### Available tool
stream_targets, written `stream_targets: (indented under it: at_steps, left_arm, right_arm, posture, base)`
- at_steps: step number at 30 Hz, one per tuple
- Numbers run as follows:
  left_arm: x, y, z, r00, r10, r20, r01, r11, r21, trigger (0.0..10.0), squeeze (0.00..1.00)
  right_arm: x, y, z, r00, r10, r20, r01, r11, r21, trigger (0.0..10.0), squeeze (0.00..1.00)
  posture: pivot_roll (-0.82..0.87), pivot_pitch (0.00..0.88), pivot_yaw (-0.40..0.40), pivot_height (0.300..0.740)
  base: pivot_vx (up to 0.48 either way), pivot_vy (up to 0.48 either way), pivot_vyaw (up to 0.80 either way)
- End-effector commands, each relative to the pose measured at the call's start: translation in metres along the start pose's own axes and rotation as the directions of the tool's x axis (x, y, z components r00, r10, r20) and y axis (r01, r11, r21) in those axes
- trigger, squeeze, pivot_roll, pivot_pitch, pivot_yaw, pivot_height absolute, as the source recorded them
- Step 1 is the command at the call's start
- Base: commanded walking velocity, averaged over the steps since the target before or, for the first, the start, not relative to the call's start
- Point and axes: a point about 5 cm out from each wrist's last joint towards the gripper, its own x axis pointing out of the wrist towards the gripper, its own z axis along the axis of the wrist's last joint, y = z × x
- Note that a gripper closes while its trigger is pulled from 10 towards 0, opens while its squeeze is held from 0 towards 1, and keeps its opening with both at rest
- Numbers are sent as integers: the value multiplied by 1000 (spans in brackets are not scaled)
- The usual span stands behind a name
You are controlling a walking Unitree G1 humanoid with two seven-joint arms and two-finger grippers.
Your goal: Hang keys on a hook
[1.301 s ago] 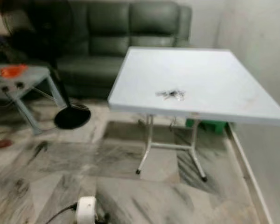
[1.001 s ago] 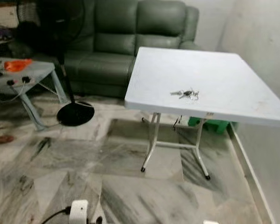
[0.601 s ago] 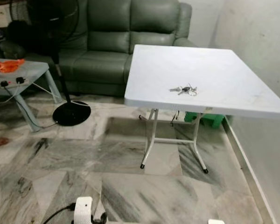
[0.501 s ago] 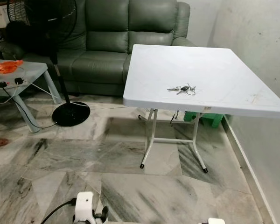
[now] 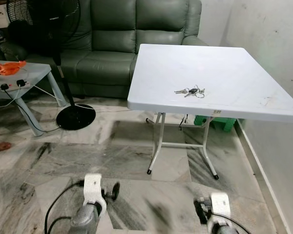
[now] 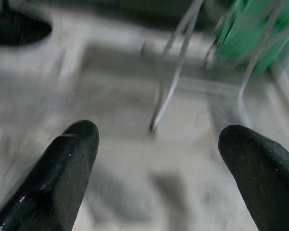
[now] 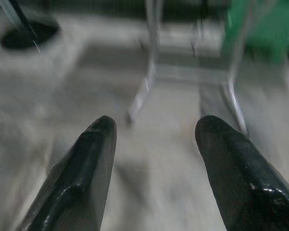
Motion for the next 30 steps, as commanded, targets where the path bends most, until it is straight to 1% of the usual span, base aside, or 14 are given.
stream_targets:
  at_steps: [1,4,5,6,8,11,13,14,16,17,20,24,26,30]
  left_arm:
    - [5,-2,14,997,-26,74,25,1000,10,10000,0]
    - [9,-7,29,987,-57,153,57,998,1,10000,0]
    - [10,-11,39,974,-83,213,85,996,4,10000,0]
    - [10,-11,39,974,-83,213,85,996,4,10000,0]
    - [10,-14,49,955,-107,278,107,994,15,10000,0]
    - [7,-17,56,935,-122,334,124,992,14,10000,0]
    - [2,-20,62,912,-136,388,134,990,31,10000,0]
    - [-3,-23,66,893,-148,424,141,989,49,10000,0]
    - [-7,-24,66,886,-153,439,146,988,48,10000,0]
    - [-12,-26,68,877,-158,453,152,987,50,10000,0]
    - [-20,-27,70,869,-162,468,157,986,49,10000,0]
    - [-29,-27,80,860,-161,484,166,986,34,10000,0]
    - [-35,-26,88,854,-164,494,173,985,28,10000,0]
    - [-39,-22,98,854,-151,497,168,986,11,10000,0]
  right_arm:
    - [5,1,13,997,18,75,-17,1000,-7,10000,0]
    - [9,4,29,986,37,162,-34,999,-21,10000,0]
    - [9,5,40,973,51,226,-45,998,-32,10000,0]
    - [9,5,40,973,51,226,-45,998,-32,10000,0]
    - [7,6,51,954,63,293,-54,998,-40,10000,0]
    - [2,9,59,936,76,342,-66,997,-43,10000,0]
    - [-5,13,66,915,85,394,-75,996,-42,10000,0]
    - [-13,17,71,896,95,434,-83,995,-48,10000,0]
    - [-20,20,75,884,100,457,-90,995,-44,10000,0]
    - [-27,23,77,876,99,473,-95,995,-32,10000,0]
    - [-36,24,81,868,94,488,-93,995,-26,10000,0]
    - [-48,21,93,857,56,512,-67,998,3,10000,0]
    - [-54,18,104,846,36,531,-50,999,10,10000,0]
    - [-59,13,121,821,-7,571,-13,999,31,10000,0]
  posture:
    - [-33,0,-24,740]
    - [-33,0,-23,740]
    - [-34,0,-21,740]
    - [-34,0,-21,740]
    - [-35,0,-19,740]
    - [-37,0,-20,740]
    - [-40,0,-19,740]
    - [-43,0,-18,740]
    - [-43,0,-17,740]
    - [-45,0,-14,740]
    - [-45,0,-11,740]
    - [-45,0,-7,740]
    - [-45,0,-6,740]
    - [-46,0,-3,740]
  base:
    - [0,0,0]
    - [0,0,0]
    - [0,0,0]
    - [0,0,0]
    - [0,0,0]
    - [0,0,0]
    - [0,0,0]
    - [0,0,0]
    - [0,0,0]
    - [0,0,0]
    - [0,0,0]
    - [0,0,0]
    - [0,0,0]
    - [0,0,0]
